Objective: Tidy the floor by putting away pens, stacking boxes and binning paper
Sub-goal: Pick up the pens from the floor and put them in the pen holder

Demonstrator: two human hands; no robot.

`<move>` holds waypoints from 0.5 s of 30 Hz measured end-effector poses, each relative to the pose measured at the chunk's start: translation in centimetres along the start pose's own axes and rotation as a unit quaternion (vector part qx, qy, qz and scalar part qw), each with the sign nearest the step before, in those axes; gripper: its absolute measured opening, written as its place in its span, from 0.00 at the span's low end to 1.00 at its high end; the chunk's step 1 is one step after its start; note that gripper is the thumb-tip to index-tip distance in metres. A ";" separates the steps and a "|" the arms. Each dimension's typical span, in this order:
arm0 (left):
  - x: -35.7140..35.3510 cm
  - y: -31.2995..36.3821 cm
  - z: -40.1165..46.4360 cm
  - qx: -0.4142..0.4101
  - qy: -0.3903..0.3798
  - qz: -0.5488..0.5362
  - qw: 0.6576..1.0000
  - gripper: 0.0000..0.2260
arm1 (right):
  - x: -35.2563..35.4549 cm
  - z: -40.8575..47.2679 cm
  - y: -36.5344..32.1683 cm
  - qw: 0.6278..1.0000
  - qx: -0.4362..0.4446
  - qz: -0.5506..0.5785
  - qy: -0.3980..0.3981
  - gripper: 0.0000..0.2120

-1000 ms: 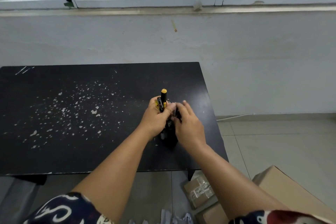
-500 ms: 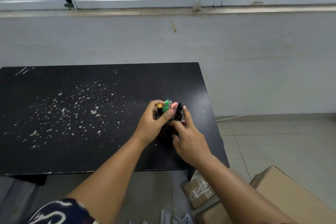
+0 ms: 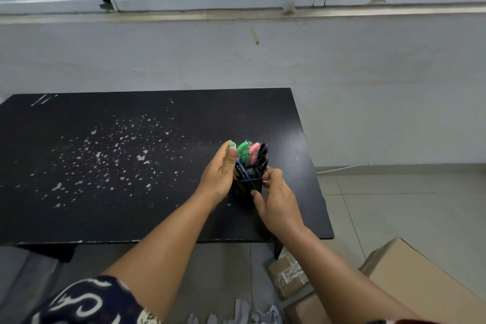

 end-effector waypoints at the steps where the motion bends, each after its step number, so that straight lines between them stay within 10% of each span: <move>1: 0.2 -0.1 -0.4 0.001 -0.001 -0.005 1.000 0.32 | 0.1 -0.2 0.2 1.000 -0.004 0.004 0.000 0.17; 15: 6.2 -9.3 -12.9 0.040 0.163 0.077 0.983 0.15 | 3.6 -7.7 2.3 0.997 0.007 -0.077 0.030 0.24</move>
Point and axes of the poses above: each hand's wrist, its own z-axis towards the middle knuckle, its own x-axis out of the back of the hand, y = z × x, the point moved 9 cm from there along z, towards the middle knuckle, and after that the axes turned 13 degrees about y, right-handed, at the moved point
